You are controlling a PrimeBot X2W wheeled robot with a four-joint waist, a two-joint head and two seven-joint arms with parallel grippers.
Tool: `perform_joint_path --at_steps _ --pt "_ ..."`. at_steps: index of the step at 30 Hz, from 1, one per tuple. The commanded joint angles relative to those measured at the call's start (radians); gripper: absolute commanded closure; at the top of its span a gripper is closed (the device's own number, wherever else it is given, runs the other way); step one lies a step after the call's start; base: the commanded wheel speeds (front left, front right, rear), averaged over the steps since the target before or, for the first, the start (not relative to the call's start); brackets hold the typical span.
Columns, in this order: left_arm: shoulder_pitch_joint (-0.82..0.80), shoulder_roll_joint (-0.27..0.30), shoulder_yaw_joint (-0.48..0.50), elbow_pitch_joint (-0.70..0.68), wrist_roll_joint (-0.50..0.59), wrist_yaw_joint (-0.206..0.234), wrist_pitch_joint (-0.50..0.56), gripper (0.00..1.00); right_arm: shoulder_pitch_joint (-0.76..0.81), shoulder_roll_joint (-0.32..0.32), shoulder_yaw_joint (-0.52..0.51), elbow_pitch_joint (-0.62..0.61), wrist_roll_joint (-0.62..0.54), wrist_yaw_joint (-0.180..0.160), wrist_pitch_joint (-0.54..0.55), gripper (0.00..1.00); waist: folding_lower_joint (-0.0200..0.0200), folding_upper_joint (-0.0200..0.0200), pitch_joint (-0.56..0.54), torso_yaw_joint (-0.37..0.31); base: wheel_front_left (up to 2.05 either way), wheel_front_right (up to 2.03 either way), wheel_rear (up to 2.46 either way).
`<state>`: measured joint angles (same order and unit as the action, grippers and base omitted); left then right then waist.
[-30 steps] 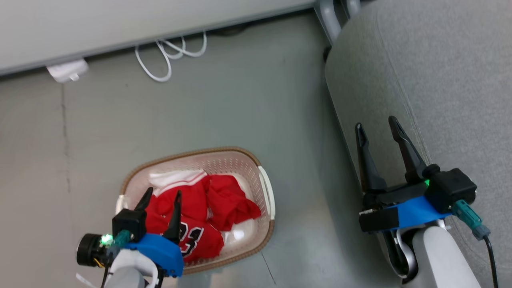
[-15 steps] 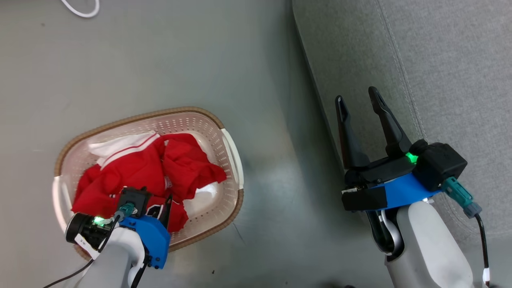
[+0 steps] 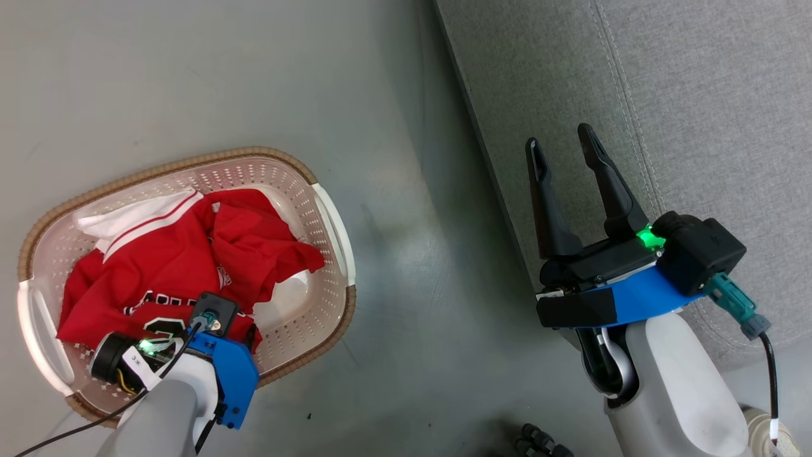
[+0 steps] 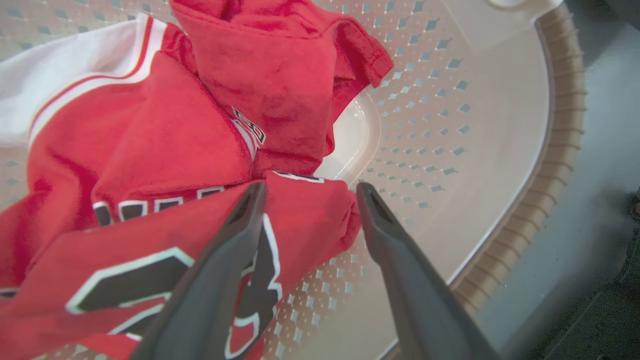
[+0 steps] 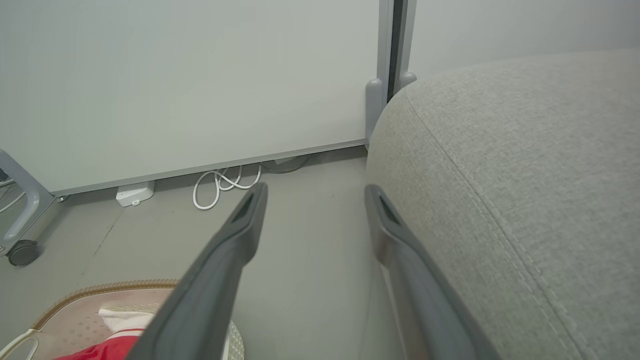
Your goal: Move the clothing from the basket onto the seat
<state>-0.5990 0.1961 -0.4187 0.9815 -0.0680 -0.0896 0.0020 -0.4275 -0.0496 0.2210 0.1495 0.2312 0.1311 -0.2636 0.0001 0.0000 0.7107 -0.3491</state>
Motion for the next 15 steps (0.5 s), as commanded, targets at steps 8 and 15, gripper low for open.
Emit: perform_joint_path --at_steps 8,15 --pt "-0.033 0.014 0.01 0.059 -0.007 0.068 0.075 0.0 -0.026 -0.001 0.007 -0.013 0.021 -0.001 -0.001 0.0 -0.0001 0.0 0.031 -0.013 0.0 0.0 0.0" --pt "-0.038 0.011 0.015 0.081 -0.032 0.069 0.104 1.0 -0.034 -0.002 0.005 -0.011 0.024 -0.001 -0.001 0.0 -0.0001 0.0 0.037 -0.015 0.0 0.0 0.0"
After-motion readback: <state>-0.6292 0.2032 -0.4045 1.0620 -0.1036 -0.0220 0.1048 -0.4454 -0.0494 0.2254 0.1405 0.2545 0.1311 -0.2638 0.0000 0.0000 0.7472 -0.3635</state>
